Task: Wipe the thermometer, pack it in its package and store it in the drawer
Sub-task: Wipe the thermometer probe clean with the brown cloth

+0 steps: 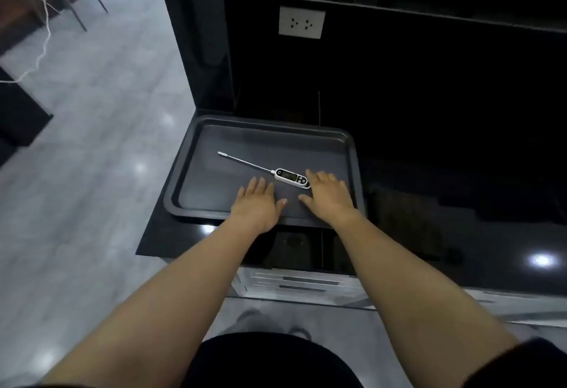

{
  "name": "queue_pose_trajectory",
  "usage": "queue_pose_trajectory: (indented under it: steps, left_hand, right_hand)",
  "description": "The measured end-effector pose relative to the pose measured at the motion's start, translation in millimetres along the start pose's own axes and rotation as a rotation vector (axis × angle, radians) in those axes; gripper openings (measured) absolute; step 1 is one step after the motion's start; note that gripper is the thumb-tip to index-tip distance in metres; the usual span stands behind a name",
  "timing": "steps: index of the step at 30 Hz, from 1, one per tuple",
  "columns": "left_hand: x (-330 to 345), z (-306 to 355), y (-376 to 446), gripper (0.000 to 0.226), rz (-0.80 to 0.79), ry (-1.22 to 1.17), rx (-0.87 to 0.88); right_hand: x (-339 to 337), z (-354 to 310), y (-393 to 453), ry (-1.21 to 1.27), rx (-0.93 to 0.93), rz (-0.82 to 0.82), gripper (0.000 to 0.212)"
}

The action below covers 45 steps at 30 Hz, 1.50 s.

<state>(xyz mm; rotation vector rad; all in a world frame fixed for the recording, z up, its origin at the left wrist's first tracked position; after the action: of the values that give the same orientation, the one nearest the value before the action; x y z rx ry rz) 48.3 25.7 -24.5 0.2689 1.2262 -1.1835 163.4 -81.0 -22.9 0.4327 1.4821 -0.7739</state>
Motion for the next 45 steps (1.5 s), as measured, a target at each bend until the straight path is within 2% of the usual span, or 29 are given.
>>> queue_pose_trajectory:
  steps: [4,7,13,15,18,21,25,28,30,34,37,40,43,45]
  left_hand:
    - [2,-14,4,0.065,-0.019,-0.046,-0.003]
    - [-1,-20,11,0.064,0.037,-0.225,-0.024]
    - [-22,-12,23,0.06,0.3,-0.848,-0.21]
    - [-22,-7,31,0.046,0.365,-1.115,-0.274]
    - [-15,13,35,0.029,0.337,-1.549,-0.318]
    - [-12,36,30,0.024,0.267,-1.759,-0.301]
    - [0,63,25,0.022,0.214,-1.818,-0.306]
    - [10,77,24,0.018,0.187,-1.851,-0.326]
    - [14,83,24,0.018,0.179,-1.855,-0.342]
    - [18,87,24,0.016,0.172,-1.862,-0.362]
    - [18,87,26,0.013,0.163,-1.86,-0.348]
    - [16,86,26,0.013,0.166,-1.833,-0.325]
    - [15,83,30,0.012,0.176,-1.836,-0.309]
    - [14,82,30,0.012,0.185,-1.836,-0.311]
  right_hand:
    - [-4,-16,15,-0.017,0.006,0.13,0.049]
    - [-2,-20,15,0.008,0.042,0.166,0.038]
    - [-11,1,-3,0.083,0.084,0.236,0.034]
    - [-16,8,-10,0.096,0.06,0.26,0.033]
    - [-22,25,-25,0.112,0.046,0.315,0.034]
    - [-23,43,-41,0.141,0.048,0.351,0.035]
    - [-20,72,-63,0.188,0.097,0.426,0.035]
    - [-11,110,-78,0.314,0.293,0.455,0.046]
    - [3,139,-87,0.307,0.398,0.387,0.055]
    - [48,165,-96,0.176,0.453,0.101,0.077]
    - [68,164,-94,0.168,0.477,0.045,0.086]
    - [69,166,-87,0.169,0.496,0.118,0.073]
    - [64,169,-83,0.251,0.545,0.29,0.047]
    - [60,170,-83,0.329,0.586,0.377,0.037]
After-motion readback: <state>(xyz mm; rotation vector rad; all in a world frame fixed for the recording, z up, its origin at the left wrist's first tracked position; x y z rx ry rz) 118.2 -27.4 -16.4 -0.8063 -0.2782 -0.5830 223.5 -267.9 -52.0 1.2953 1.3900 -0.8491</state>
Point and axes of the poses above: each hand's wrist, its own y-axis towards the middle knuckle, its own x-axis out of the palm, z = x × y, the point moved 6 cm from there along y, towards the middle knuckle, and after that the axes turned 11 degrees about -y, right-handed, at the moved point
